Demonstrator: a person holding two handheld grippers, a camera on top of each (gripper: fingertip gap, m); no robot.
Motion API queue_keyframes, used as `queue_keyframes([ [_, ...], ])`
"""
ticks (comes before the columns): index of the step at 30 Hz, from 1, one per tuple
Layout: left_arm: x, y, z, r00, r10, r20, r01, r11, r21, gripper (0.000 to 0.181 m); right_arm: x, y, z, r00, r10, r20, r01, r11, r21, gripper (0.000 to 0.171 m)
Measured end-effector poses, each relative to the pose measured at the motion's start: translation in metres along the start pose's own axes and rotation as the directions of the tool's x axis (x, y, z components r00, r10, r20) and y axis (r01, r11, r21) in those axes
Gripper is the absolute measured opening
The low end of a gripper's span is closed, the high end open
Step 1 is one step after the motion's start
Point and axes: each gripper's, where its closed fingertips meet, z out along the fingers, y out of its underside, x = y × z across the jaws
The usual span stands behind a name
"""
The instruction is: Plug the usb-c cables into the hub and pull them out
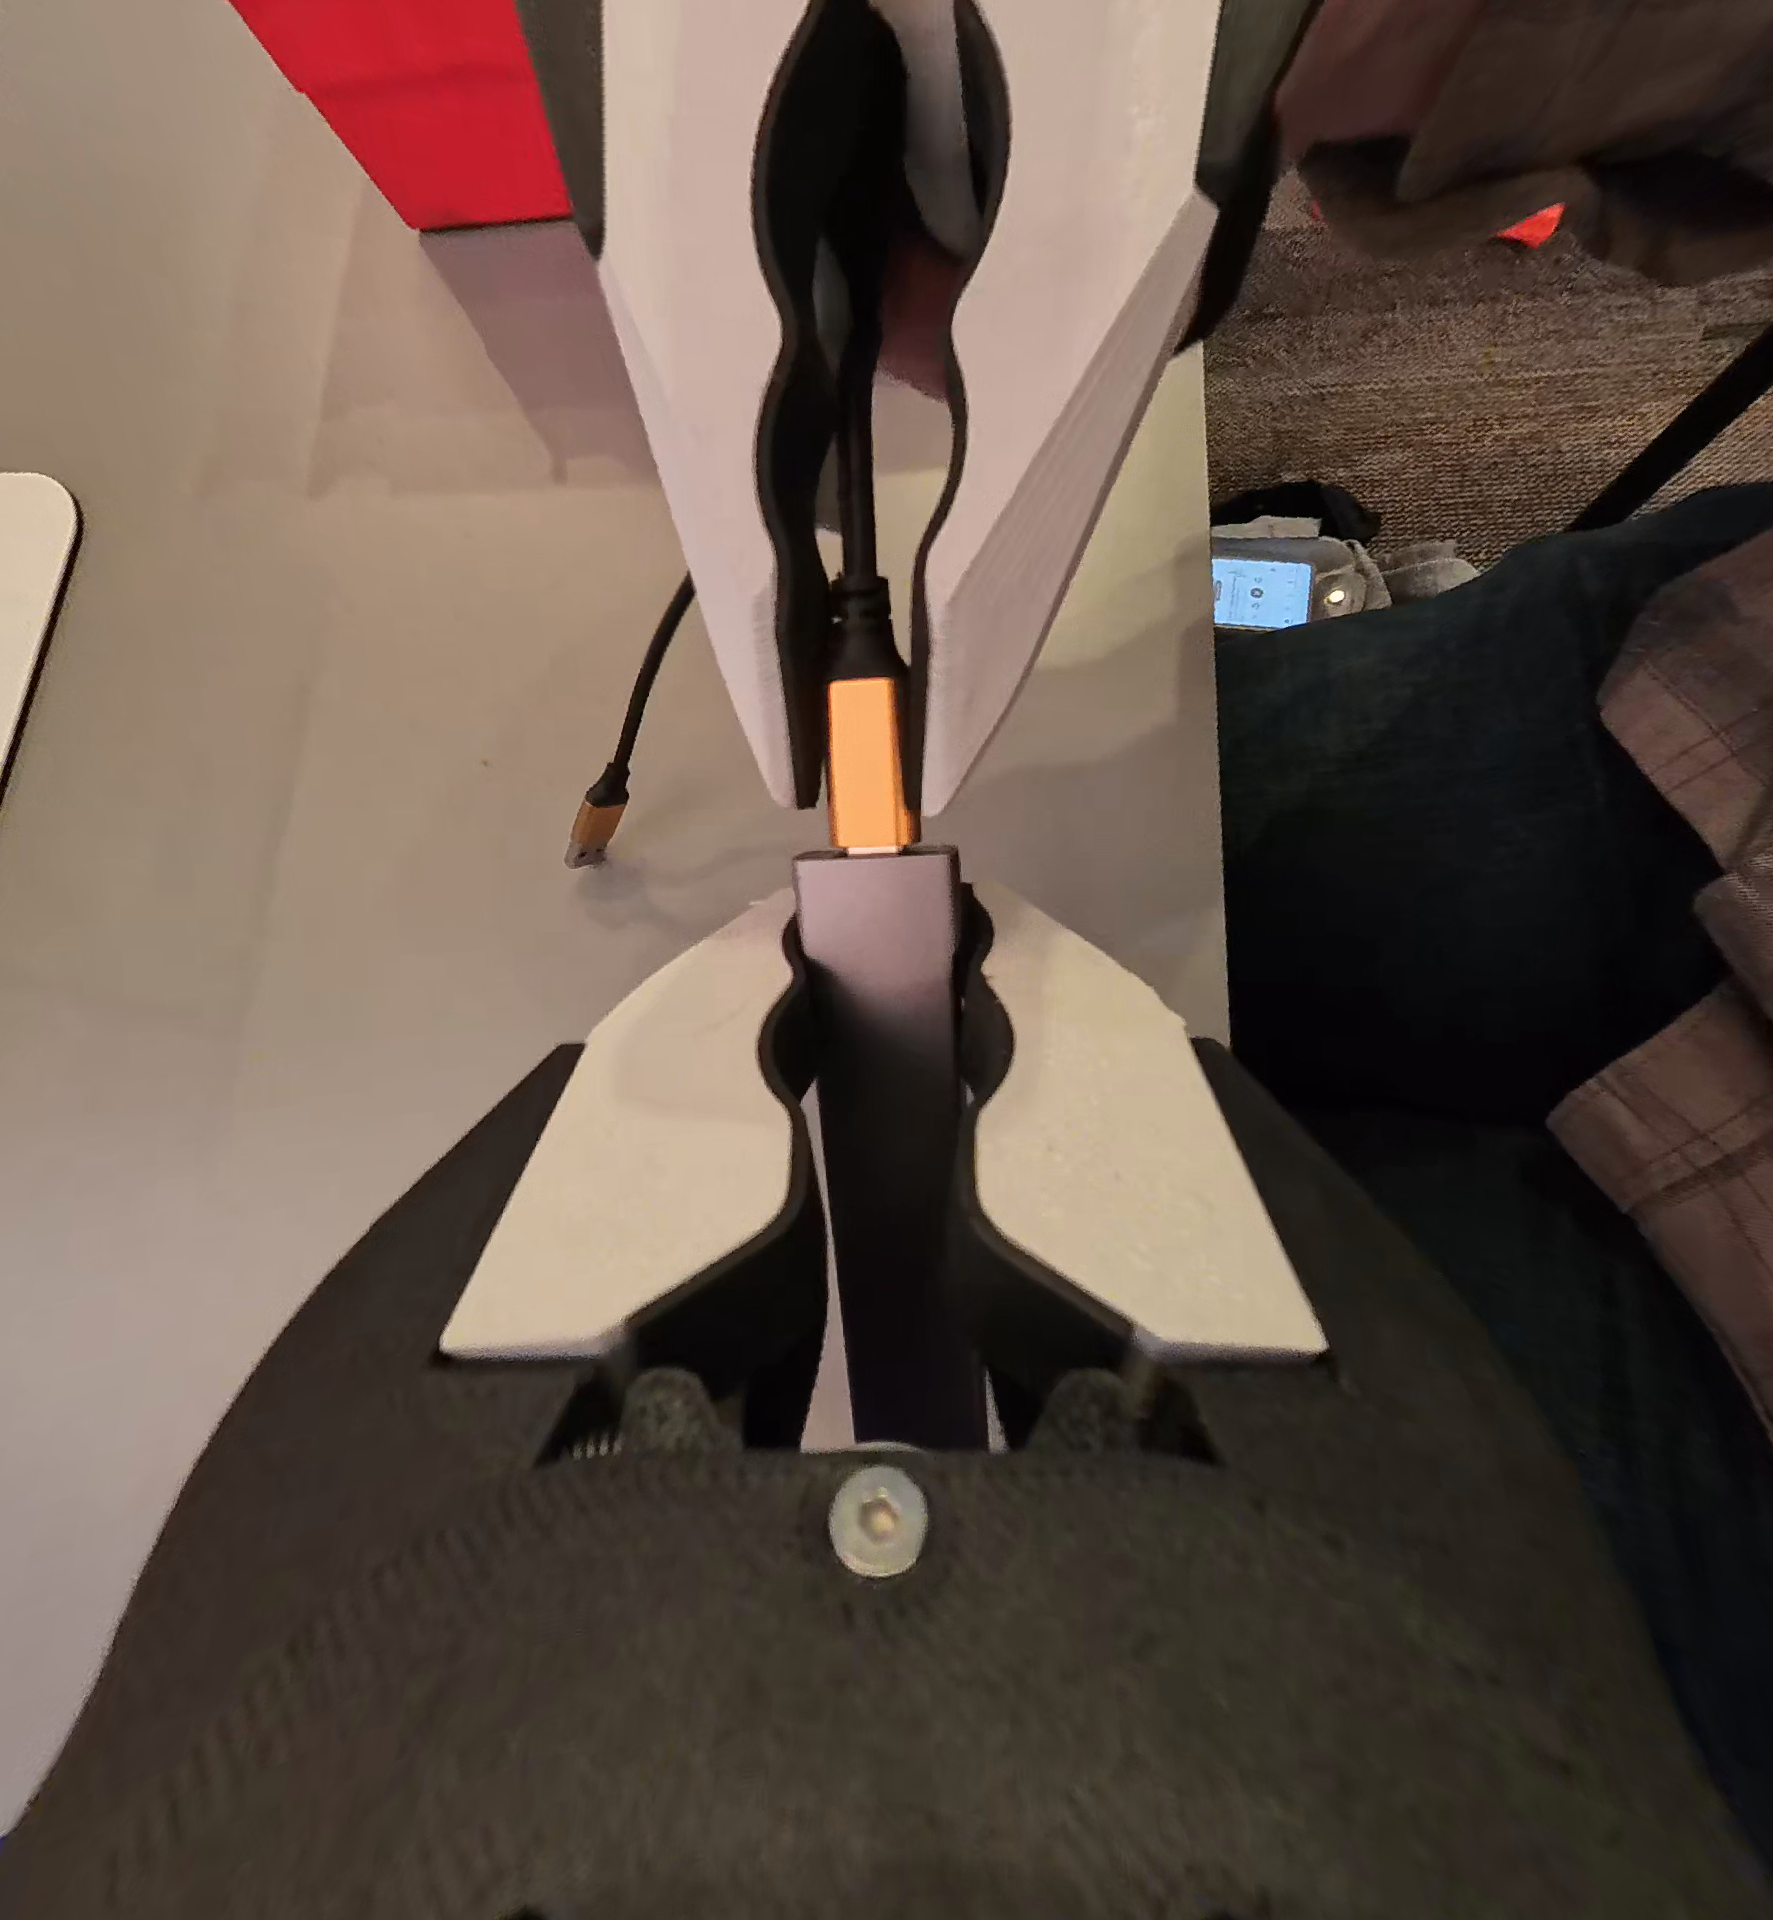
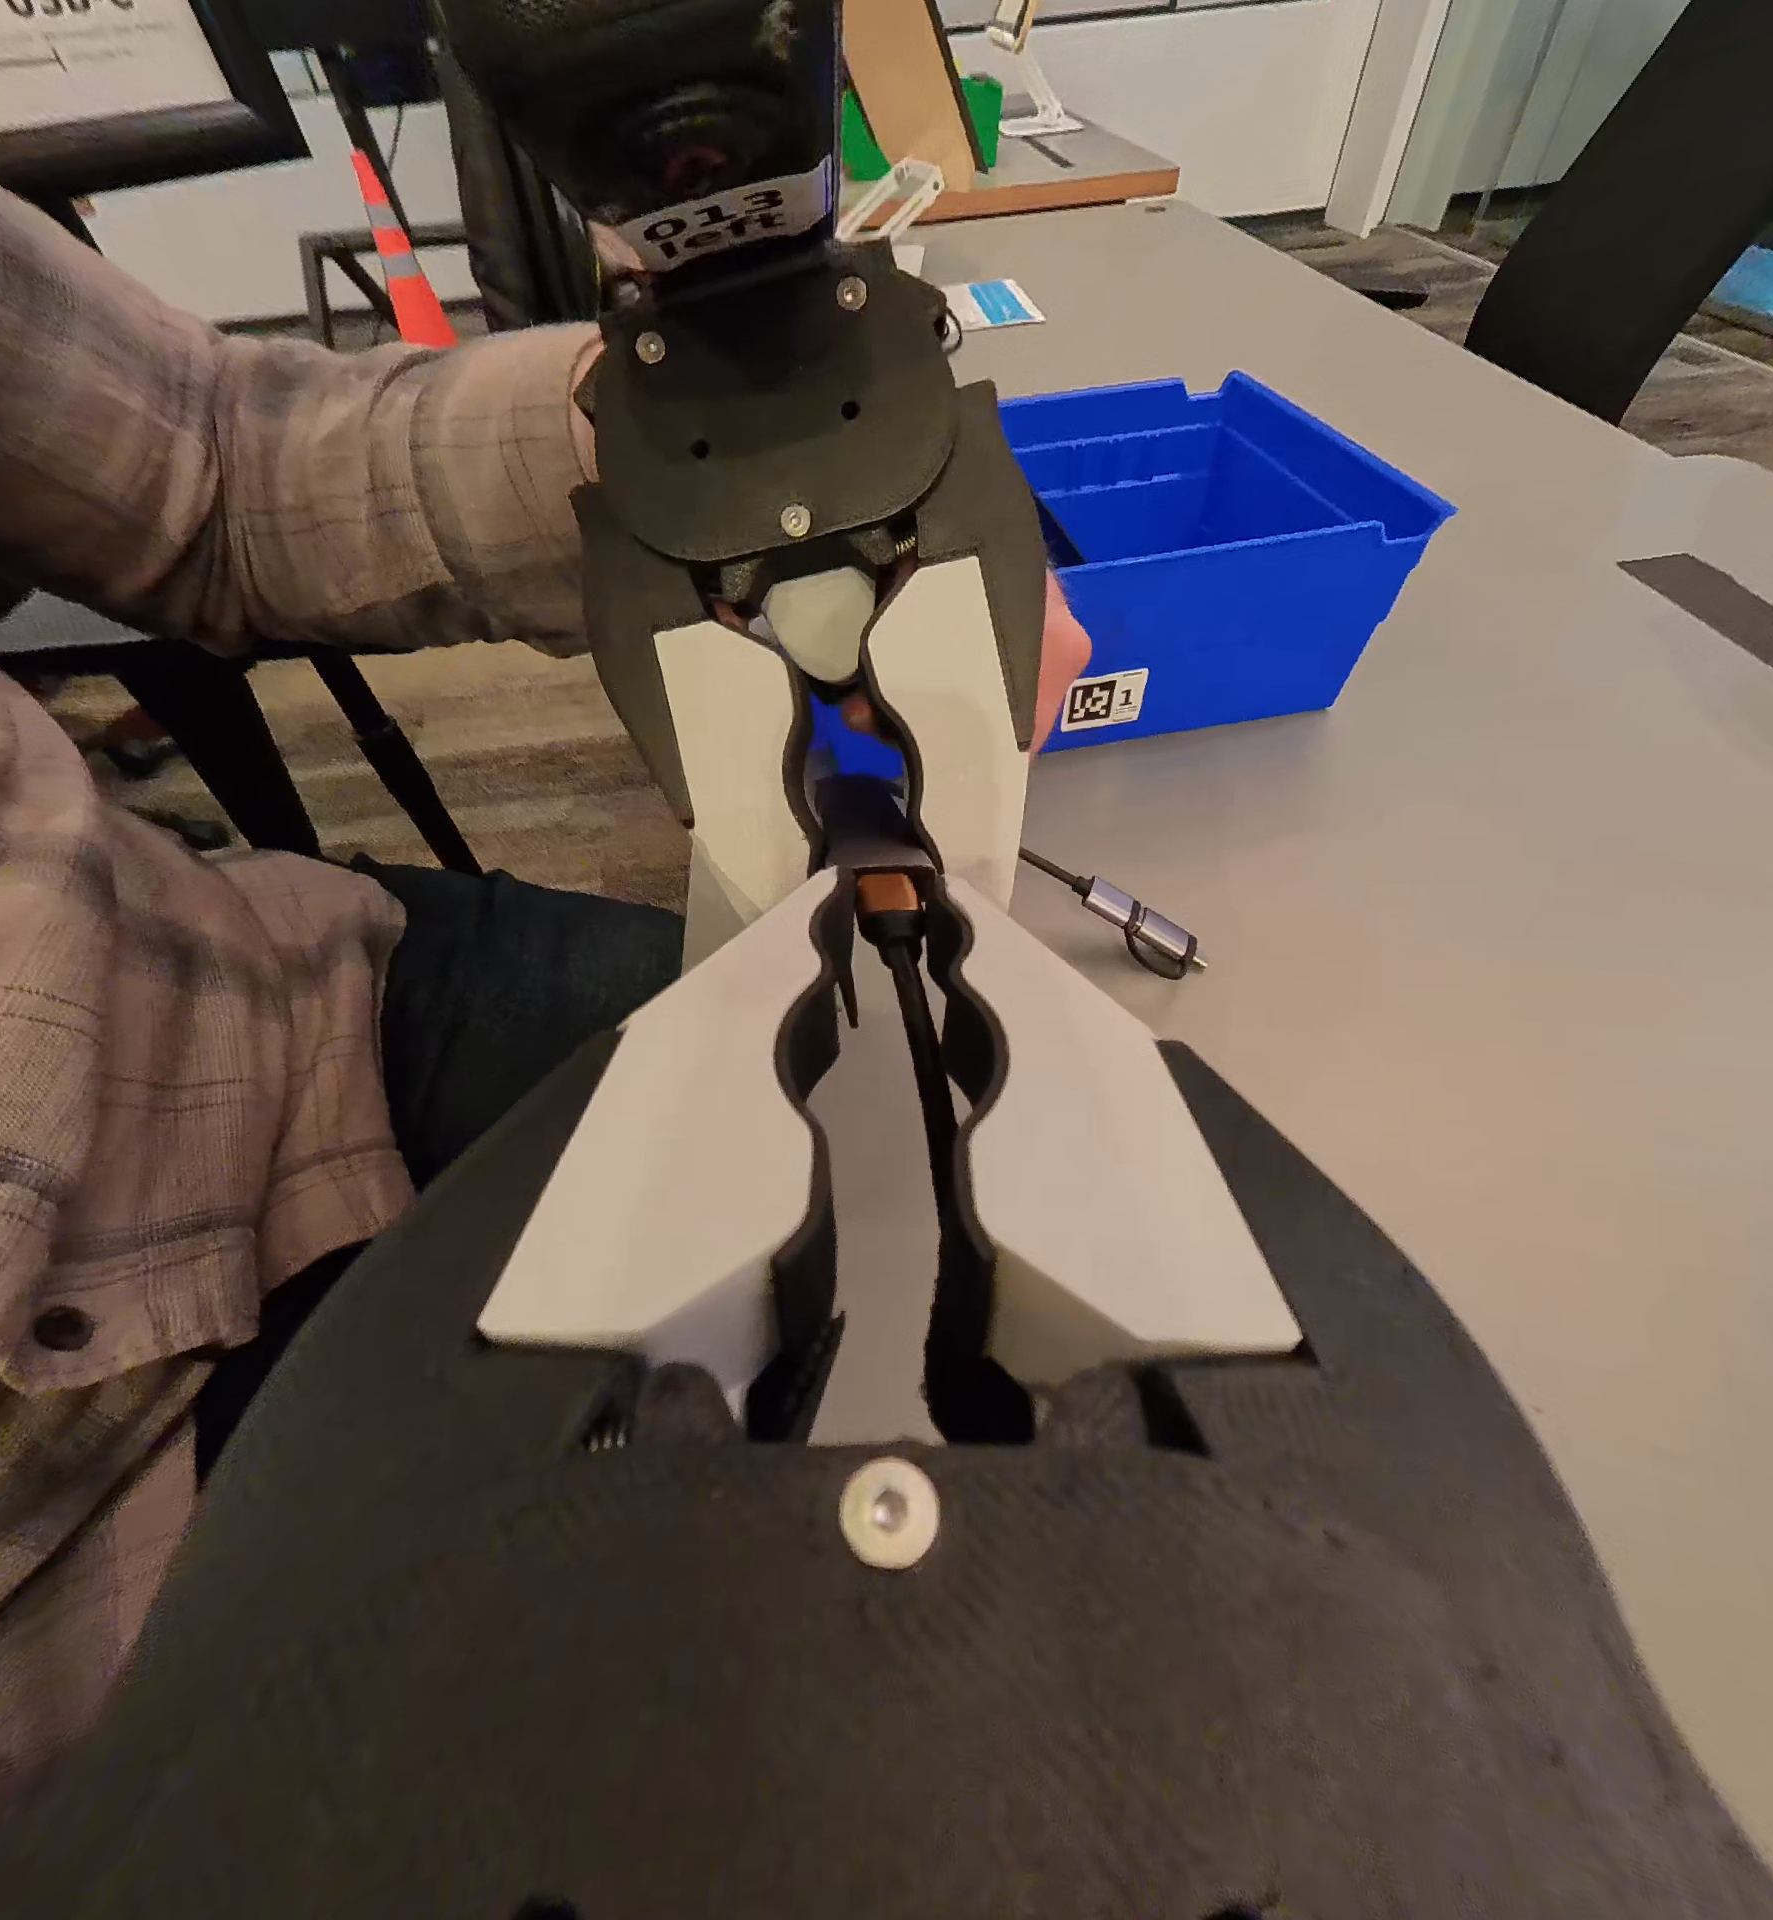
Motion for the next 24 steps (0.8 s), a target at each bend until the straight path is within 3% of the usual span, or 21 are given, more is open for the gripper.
queue_keyframes([
  [14,0.006,-0.001,0.0,1.0,0.013,-0.025,-0.013,1.0,0.002,0.023,-0.007,0.005,-0.001,0.998,-0.044,0.039,0.046,0.998,-0.045,0.01],
  [24,0.003,-0.01,-0.005,0.998,-0.032,-0.046,0.036,0.996,0.085,0.022,-0.003,-0.004,-0.005,0.982,-0.173,-0.076,0.169,0.984,-0.059,0.01],
])
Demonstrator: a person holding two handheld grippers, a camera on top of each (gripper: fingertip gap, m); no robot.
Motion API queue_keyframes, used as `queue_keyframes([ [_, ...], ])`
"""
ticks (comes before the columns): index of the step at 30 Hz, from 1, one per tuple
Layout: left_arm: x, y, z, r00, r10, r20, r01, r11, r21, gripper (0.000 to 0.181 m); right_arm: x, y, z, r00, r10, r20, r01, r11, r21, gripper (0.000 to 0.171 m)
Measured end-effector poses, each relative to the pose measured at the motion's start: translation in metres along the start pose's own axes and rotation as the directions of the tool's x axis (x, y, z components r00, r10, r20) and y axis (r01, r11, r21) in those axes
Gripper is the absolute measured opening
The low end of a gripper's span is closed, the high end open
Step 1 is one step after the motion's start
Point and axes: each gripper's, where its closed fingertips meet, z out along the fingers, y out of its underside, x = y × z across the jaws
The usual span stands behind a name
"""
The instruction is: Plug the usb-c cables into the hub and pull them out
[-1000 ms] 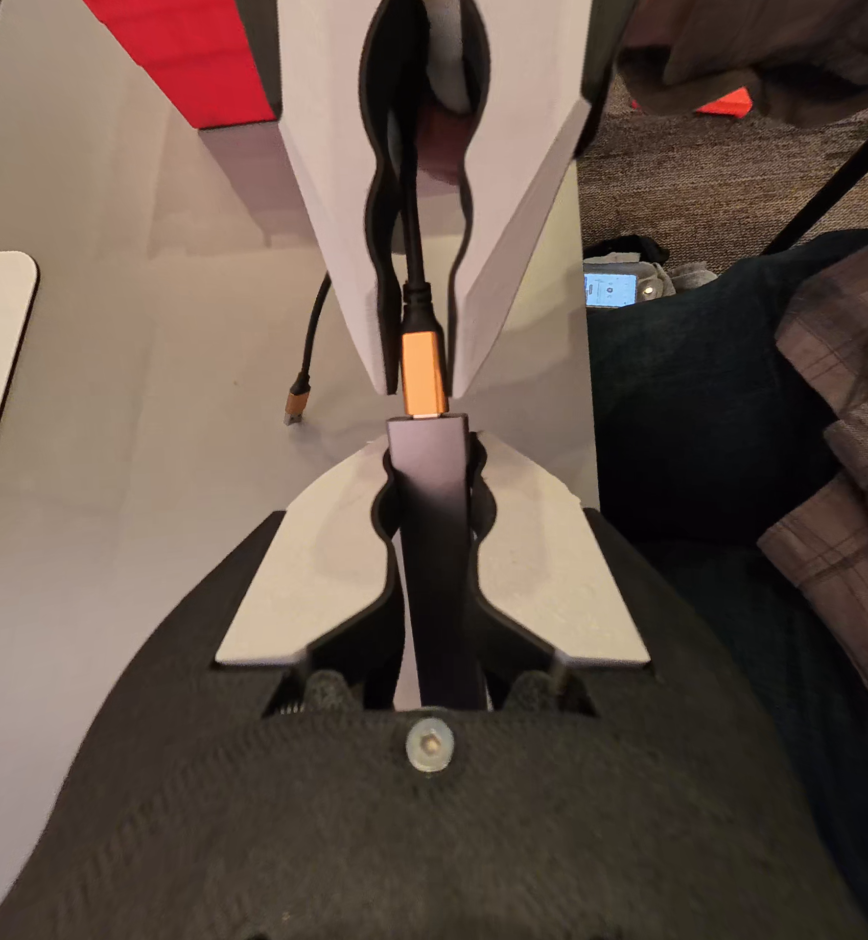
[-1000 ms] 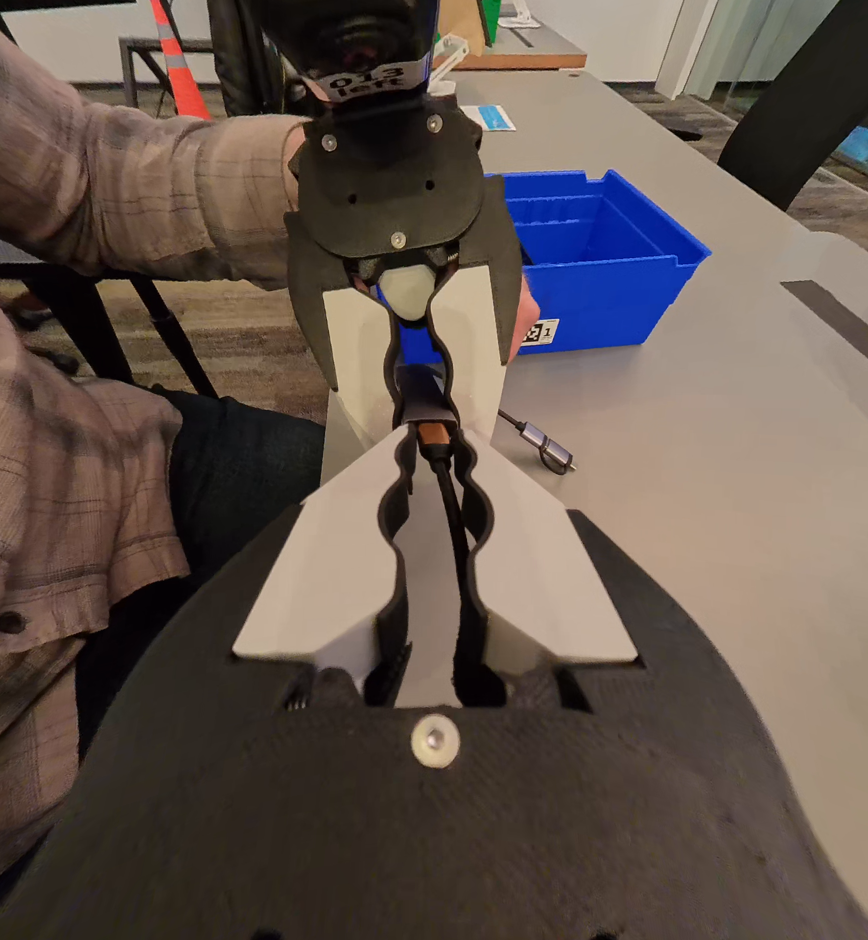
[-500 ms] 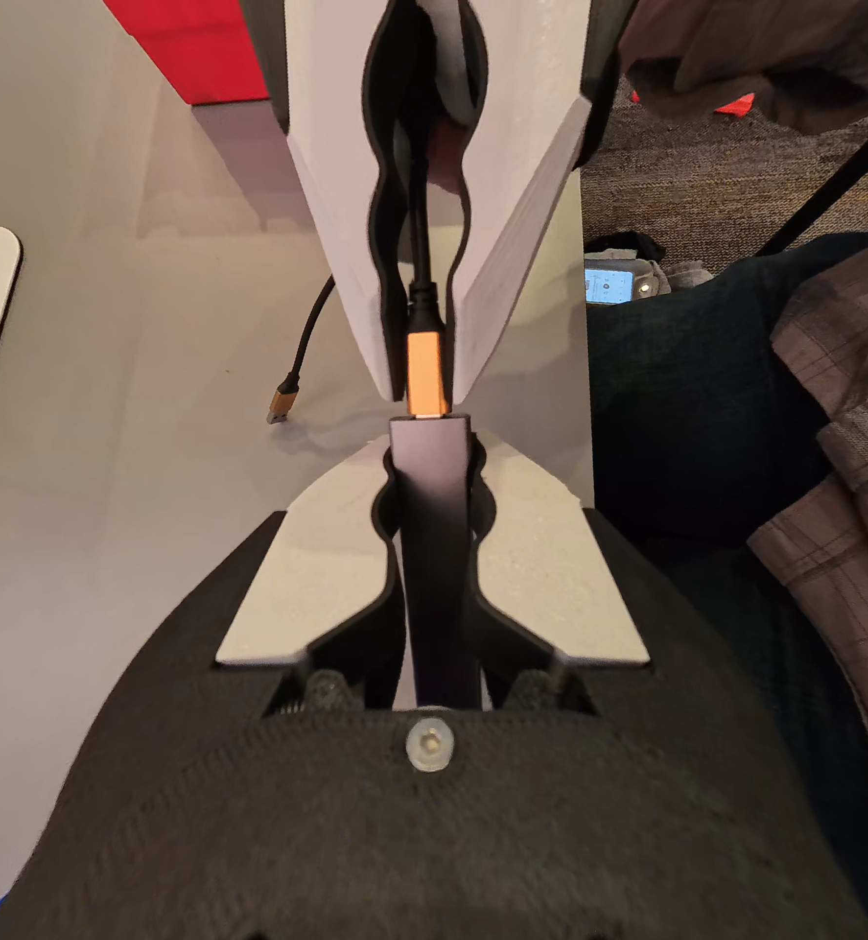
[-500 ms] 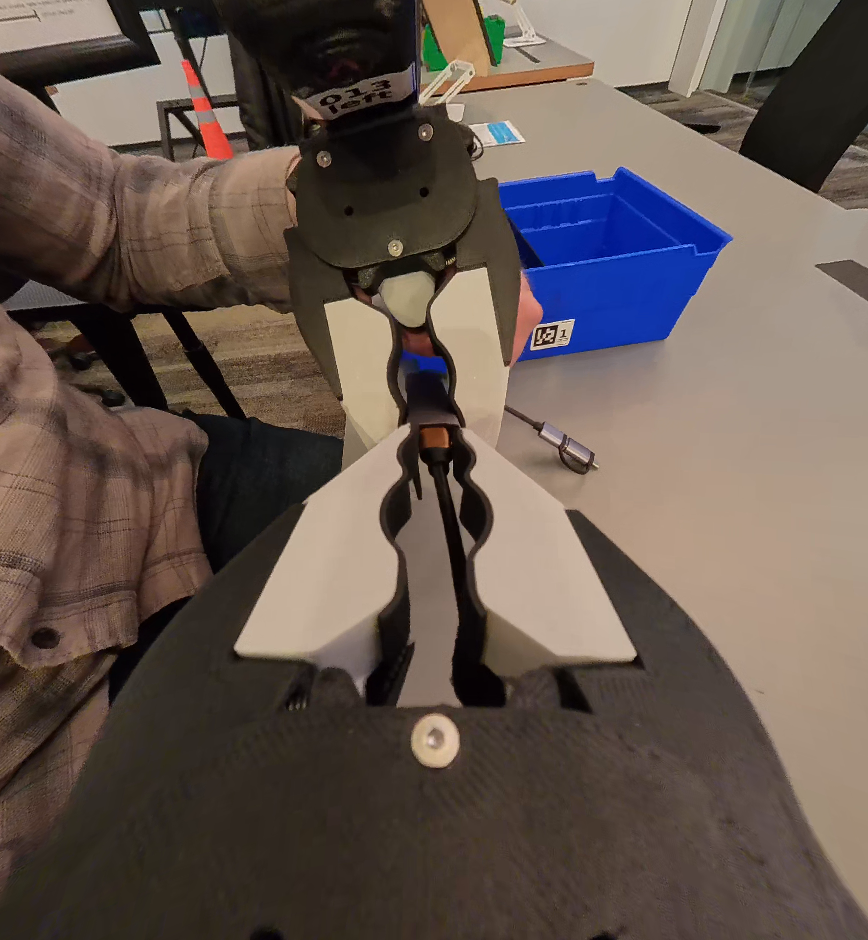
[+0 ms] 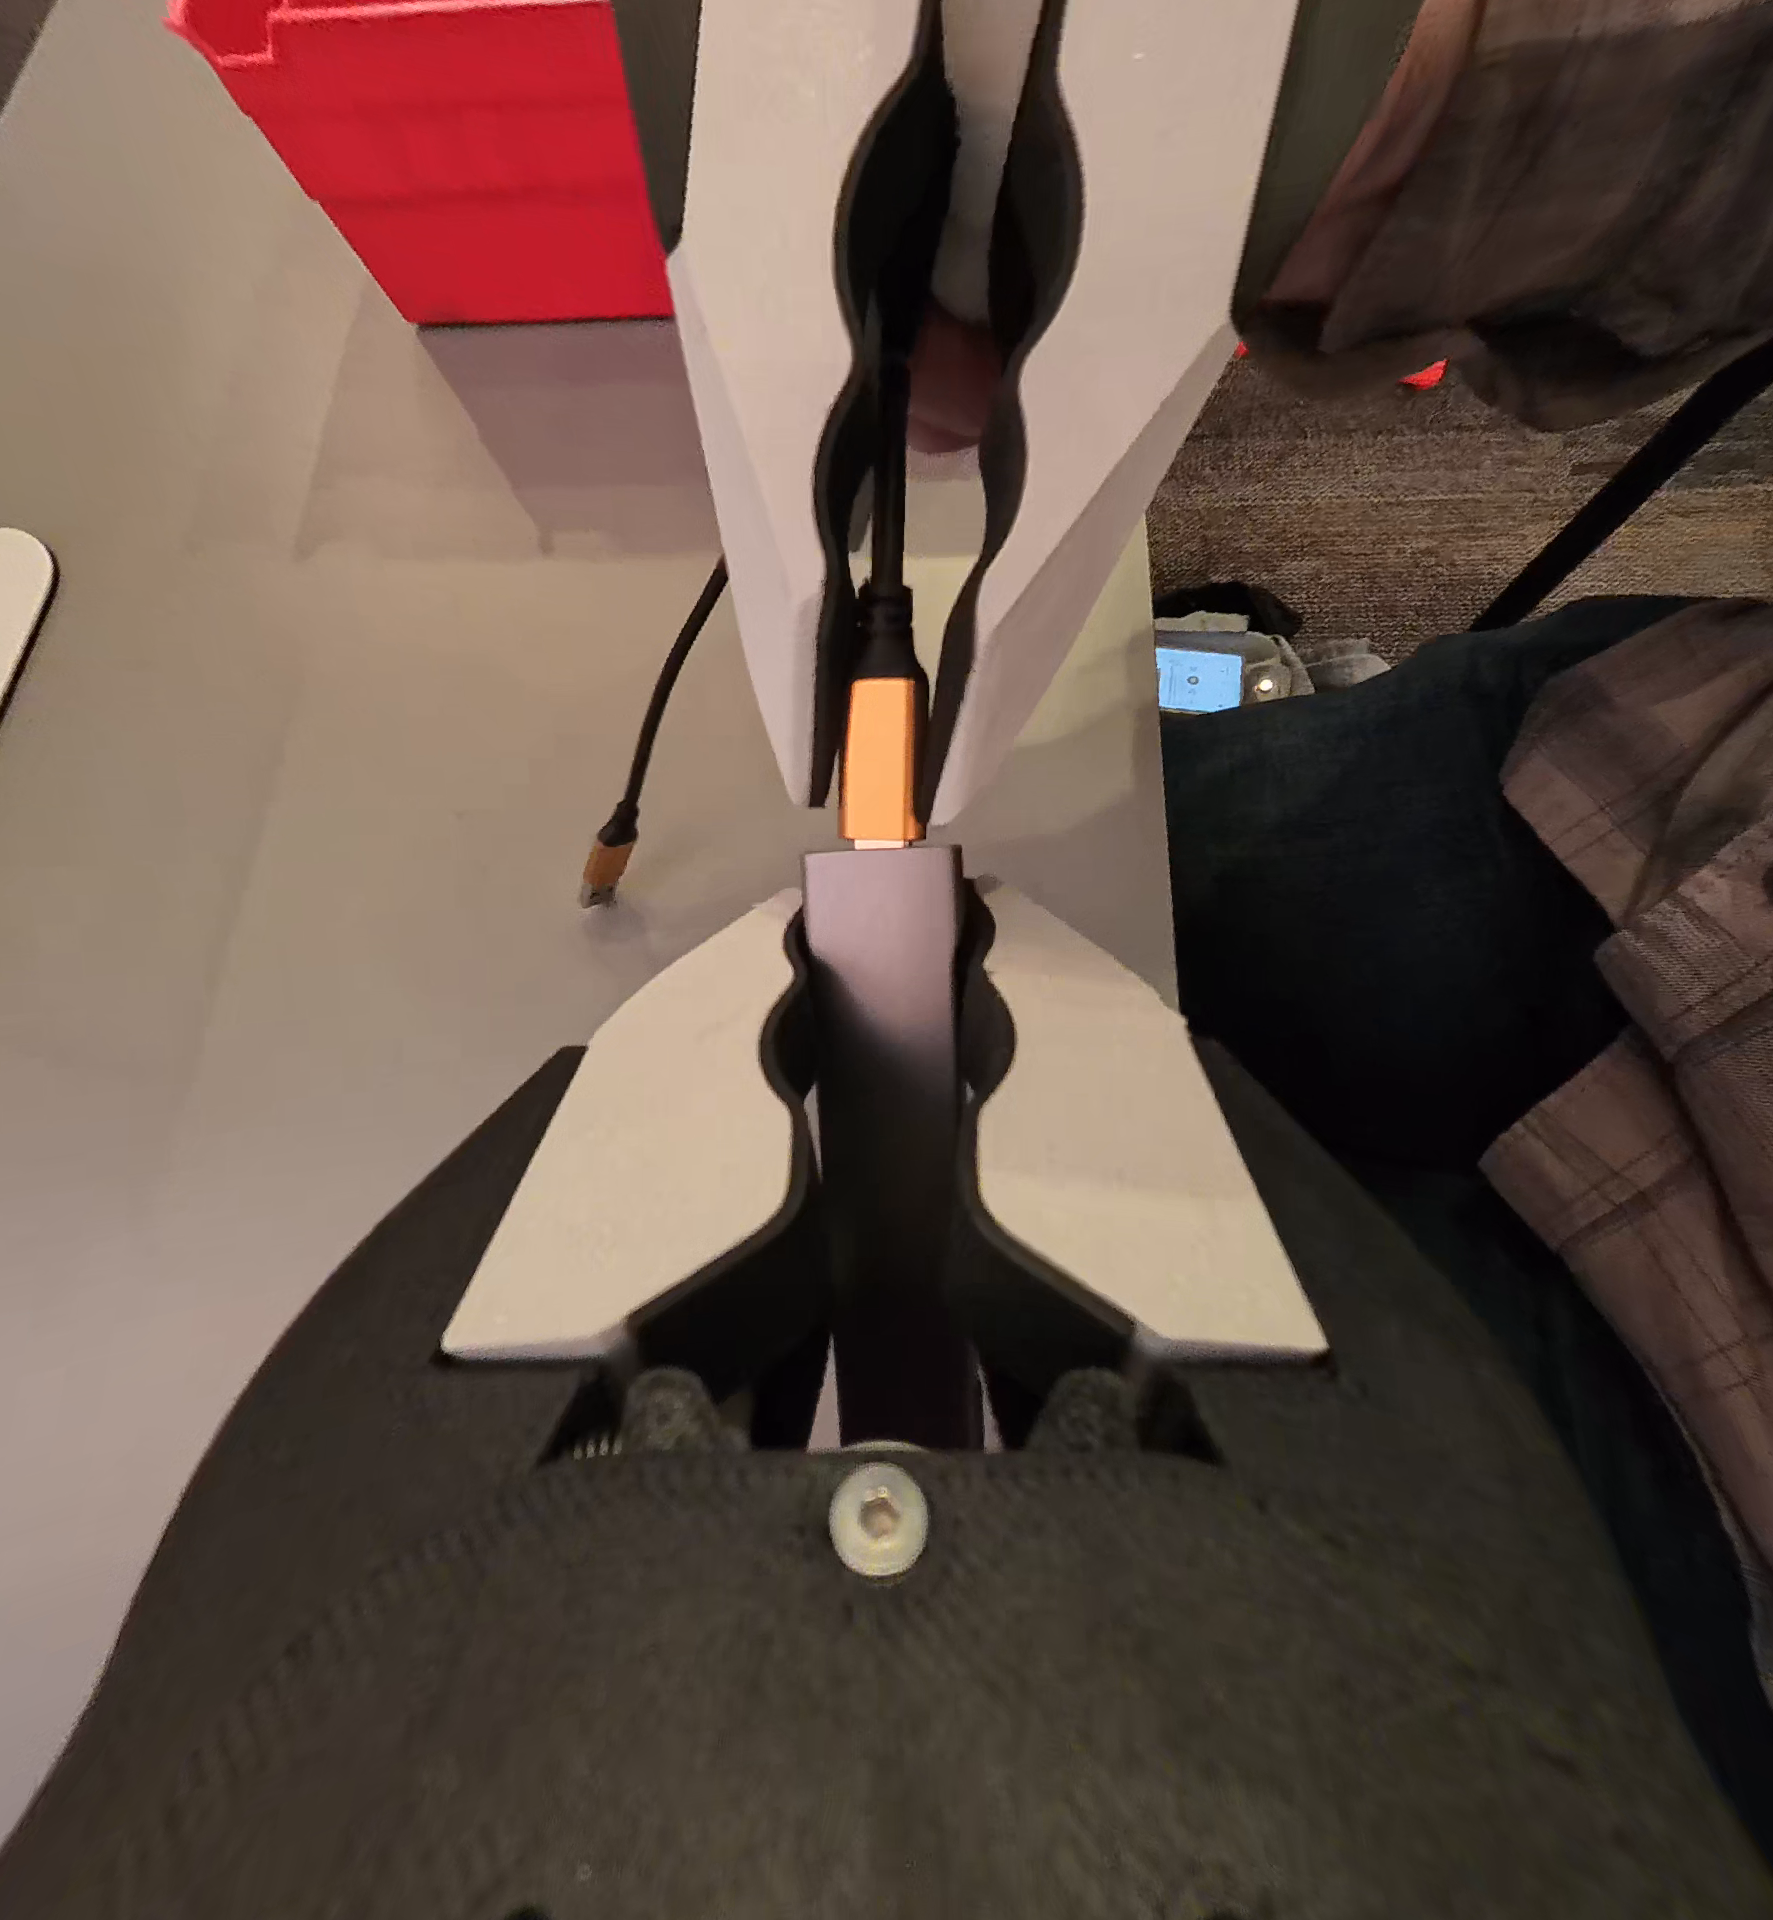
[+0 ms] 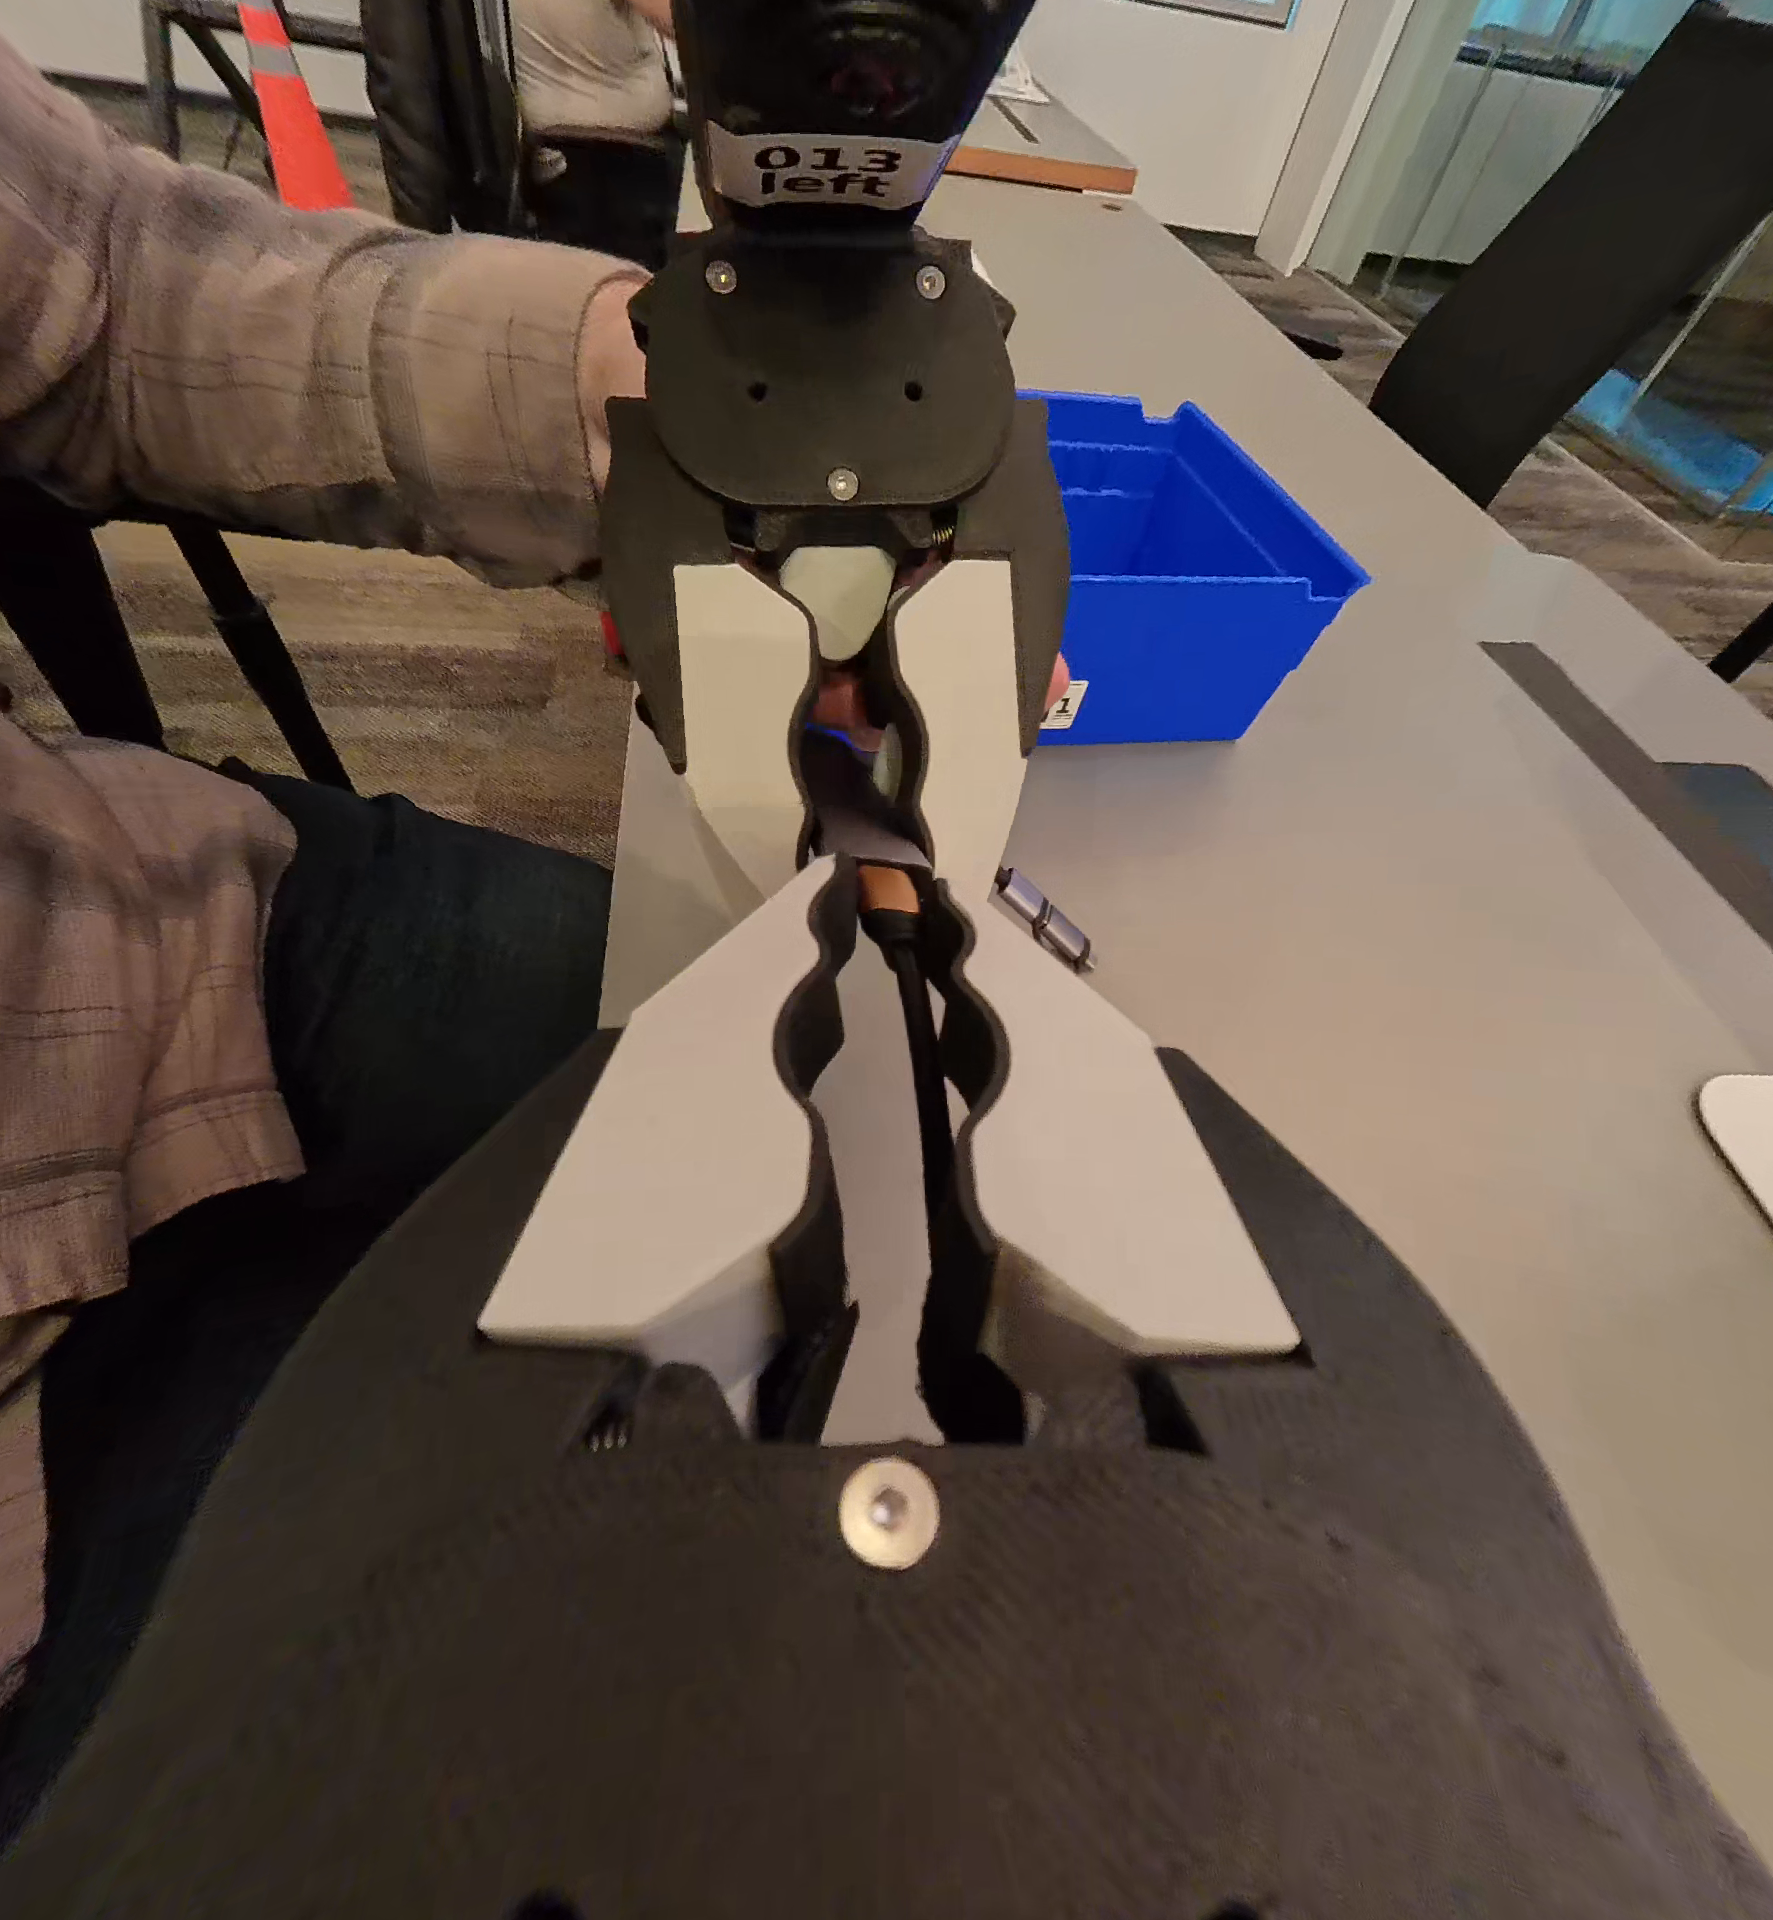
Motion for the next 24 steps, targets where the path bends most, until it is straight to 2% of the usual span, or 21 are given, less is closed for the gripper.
queue_keyframes([
  [4,0.008,-0.007,-0.003,0.997,0.076,-0.008,-0.076,0.997,0.016,0.023,-0.011,-0.005,-0.007,0.998,-0.035,0.056,0.036,0.999,-0.028,0.009],
  [9,0.02,-0.017,-0.008,0.978,0.21,0.006,-0.21,0.977,0.027,0.023,-0.023,-0.01,-0.016,0.98,0.025,0.198,-0.035,0.998,0.049,0.01],
  [14,0.006,-0.013,-0.008,0.989,0.14,0.052,-0.141,0.99,0.016,0.023,-0.01,-0.009,-0.01,0.999,-0.011,0.049,0.011,1.0,0.001,0.009],
  [18,0.005,-0.014,-0.009,0.995,0.095,0.041,-0.097,0.995,0.031,0.022,-0.007,-0.011,-0.011,1.0,-0.016,0.003,0.016,1.0,-0.024,0.009],
  [21,0.008,-0.017,-0.01,0.993,0.113,0.044,-0.115,0.993,0.031,0.022,-0.012,-0.012,-0.014,0.998,0.004,0.065,-0.003,1.0,-0.006,0.01],
  [24,0.019,-0.019,-0.011,0.971,0.237,0.044,-0.238,0.971,0.027,0.022,-0.024,-0.013,-0.018,0.983,0.018,0.185,-0.021,1.0,0.015,0.01],
])
